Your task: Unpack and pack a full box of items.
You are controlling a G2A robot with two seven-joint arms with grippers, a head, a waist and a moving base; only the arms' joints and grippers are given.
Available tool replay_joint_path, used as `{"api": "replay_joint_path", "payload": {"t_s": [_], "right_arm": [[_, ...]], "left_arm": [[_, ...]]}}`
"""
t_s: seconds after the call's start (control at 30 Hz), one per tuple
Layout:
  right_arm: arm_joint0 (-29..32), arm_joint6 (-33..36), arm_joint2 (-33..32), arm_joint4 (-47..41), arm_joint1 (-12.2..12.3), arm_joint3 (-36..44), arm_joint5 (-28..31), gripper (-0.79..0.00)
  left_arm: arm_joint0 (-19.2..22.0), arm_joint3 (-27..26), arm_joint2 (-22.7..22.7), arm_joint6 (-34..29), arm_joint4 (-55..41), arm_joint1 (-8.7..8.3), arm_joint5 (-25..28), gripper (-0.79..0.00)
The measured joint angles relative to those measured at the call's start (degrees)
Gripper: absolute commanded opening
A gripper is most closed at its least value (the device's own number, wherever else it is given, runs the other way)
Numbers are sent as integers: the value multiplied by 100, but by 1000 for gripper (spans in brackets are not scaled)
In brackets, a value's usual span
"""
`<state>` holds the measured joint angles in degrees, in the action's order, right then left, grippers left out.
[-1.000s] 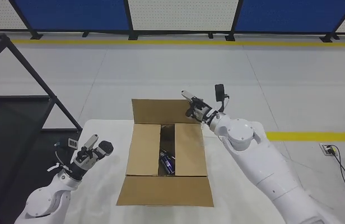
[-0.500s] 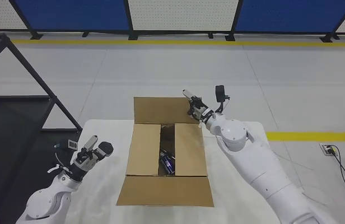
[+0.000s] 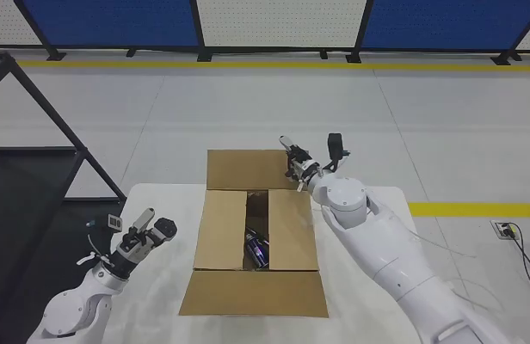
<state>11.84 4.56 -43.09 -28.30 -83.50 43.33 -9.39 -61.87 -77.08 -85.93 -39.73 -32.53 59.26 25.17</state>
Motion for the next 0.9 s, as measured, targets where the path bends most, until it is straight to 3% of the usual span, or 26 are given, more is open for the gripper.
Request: {"api": "replay_joint_path", "payload": {"t_s": [0.17, 0.57, 0.9], "right_arm": [[-129, -611, 80, -202, -285, -424, 57, 0], [-440, -734, 207, -226, -766, -1353, -25, 0], [-461, -739, 196, -226, -785, -1406, -4, 0]], "left_arm": [[-59, -33, 0, 29, -6, 14, 8, 0], [-139, -85, -32, 36, 5, 39, 49, 0], [-248, -87, -107, 56, -39, 55, 91, 0]]}}
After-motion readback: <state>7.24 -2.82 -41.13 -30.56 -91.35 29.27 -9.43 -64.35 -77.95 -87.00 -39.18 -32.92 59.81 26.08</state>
